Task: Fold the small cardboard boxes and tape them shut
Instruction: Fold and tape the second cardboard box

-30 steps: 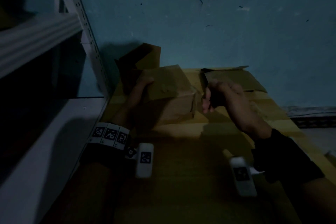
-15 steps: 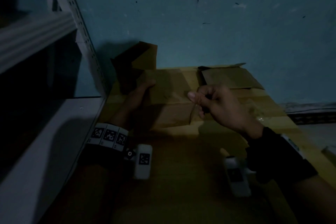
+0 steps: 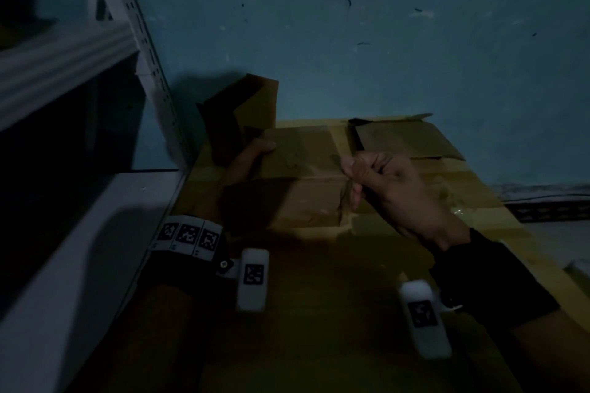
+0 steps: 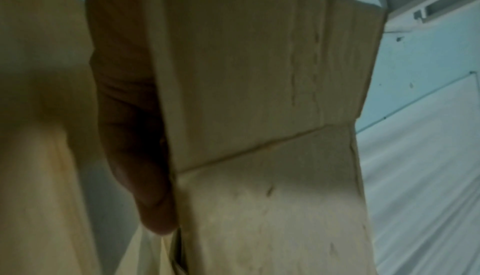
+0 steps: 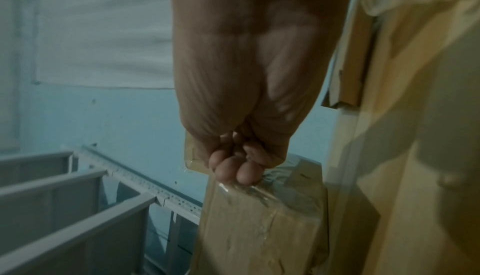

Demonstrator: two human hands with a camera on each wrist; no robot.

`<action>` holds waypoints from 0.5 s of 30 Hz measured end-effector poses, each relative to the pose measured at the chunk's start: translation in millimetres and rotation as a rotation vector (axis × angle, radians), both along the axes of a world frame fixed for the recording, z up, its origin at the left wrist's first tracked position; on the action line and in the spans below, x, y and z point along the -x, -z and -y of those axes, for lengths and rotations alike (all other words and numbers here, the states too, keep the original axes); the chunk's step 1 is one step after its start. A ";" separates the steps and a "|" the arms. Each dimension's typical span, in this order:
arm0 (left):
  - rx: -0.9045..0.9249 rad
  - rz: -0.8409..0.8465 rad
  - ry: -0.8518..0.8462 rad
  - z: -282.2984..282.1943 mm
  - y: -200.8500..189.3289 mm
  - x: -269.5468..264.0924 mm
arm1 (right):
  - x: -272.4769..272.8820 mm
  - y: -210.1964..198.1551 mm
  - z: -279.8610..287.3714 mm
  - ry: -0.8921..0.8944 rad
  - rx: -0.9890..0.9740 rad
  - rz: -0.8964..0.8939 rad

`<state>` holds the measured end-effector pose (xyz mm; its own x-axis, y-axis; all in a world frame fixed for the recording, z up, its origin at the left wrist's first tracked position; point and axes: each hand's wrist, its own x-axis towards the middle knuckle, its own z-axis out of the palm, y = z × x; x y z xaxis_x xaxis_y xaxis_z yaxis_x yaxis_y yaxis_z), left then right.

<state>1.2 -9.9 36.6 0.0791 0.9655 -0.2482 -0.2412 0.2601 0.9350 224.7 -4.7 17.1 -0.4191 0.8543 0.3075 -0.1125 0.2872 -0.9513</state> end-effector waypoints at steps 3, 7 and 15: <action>-0.018 0.020 -0.018 1.5 -1.8 0.4 | 1.6 1.5 1.1 0.006 0.007 -0.058; -0.070 0.092 -0.008 1.7 -4.0 3.5 | 3.2 -5.3 -0.4 0.017 0.074 -0.205; -0.110 0.249 -0.101 3.2 -0.3 7.2 | 1.1 -10.7 -8.6 0.167 -0.009 -0.074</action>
